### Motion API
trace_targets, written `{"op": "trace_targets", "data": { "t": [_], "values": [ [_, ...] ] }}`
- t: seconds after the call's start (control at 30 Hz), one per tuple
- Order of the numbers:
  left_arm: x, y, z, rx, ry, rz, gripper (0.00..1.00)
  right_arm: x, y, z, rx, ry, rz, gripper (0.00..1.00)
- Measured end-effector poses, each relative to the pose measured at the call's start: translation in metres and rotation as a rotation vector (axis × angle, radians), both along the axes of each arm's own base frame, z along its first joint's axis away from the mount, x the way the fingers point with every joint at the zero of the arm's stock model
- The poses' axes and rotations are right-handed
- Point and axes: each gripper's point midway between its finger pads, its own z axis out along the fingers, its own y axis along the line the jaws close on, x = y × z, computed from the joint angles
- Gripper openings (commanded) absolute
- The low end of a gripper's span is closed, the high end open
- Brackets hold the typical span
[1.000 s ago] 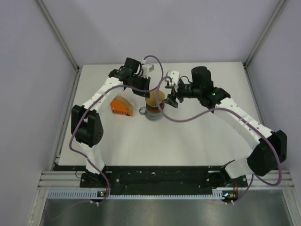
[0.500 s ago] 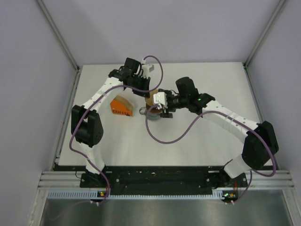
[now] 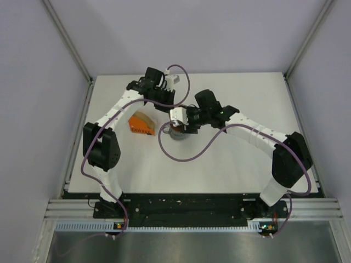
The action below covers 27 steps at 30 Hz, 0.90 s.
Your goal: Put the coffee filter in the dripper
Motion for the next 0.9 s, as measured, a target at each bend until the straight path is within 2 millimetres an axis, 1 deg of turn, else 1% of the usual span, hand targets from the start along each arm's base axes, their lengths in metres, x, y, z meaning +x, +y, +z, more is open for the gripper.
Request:
{"op": "trace_targets", "data": {
  "t": [0.1, 0.27, 0.43, 0.53, 0.73, 0.77, 0.8, 0.83, 0.87, 0.9],
  "values": [
    [0.0, 0.0, 0.0, 0.001, 0.002, 0.0, 0.15, -0.003, 0.003, -0.007, -0.026, 0.005, 0.014, 0.4],
    [-0.001, 0.0, 0.0, 0.0, 0.003, 0.0, 0.15, -0.008, 0.003, -0.021, -0.068, 0.027, 0.024, 0.25],
    [-0.001, 0.0, 0.0, -0.001, 0.006, -0.002, 0.15, -0.006, 0.003, -0.017, -0.073, 0.014, 0.031, 0.08],
    [-0.002, -0.001, 0.0, -0.007, 0.006, -0.005, 0.15, -0.007, 0.004, -0.016, -0.075, 0.009, 0.043, 0.0],
    [-0.002, -0.003, 0.001, -0.01, 0.003, -0.008, 0.15, -0.007, 0.004, -0.015, -0.083, 0.0, 0.056, 0.0],
    [-0.002, -0.003, 0.001, -0.01, 0.003, -0.009, 0.15, -0.008, 0.004, -0.015, -0.084, 0.002, 0.057, 0.05],
    [-0.002, -0.002, 0.001, -0.01, 0.004, -0.008, 0.15, -0.008, 0.004, -0.015, -0.087, 0.003, 0.06, 0.25],
    [-0.002, -0.002, 0.001, -0.009, 0.004, -0.008, 0.15, -0.008, 0.004, -0.016, -0.088, 0.004, 0.06, 0.39],
    [-0.002, -0.002, 0.001, -0.008, 0.006, -0.008, 0.15, -0.008, 0.004, -0.017, -0.089, 0.011, 0.054, 0.5],
    [-0.002, -0.001, 0.0, -0.005, 0.008, -0.006, 0.15, -0.008, 0.003, -0.018, -0.094, 0.02, 0.049, 0.54]
  ]
}}
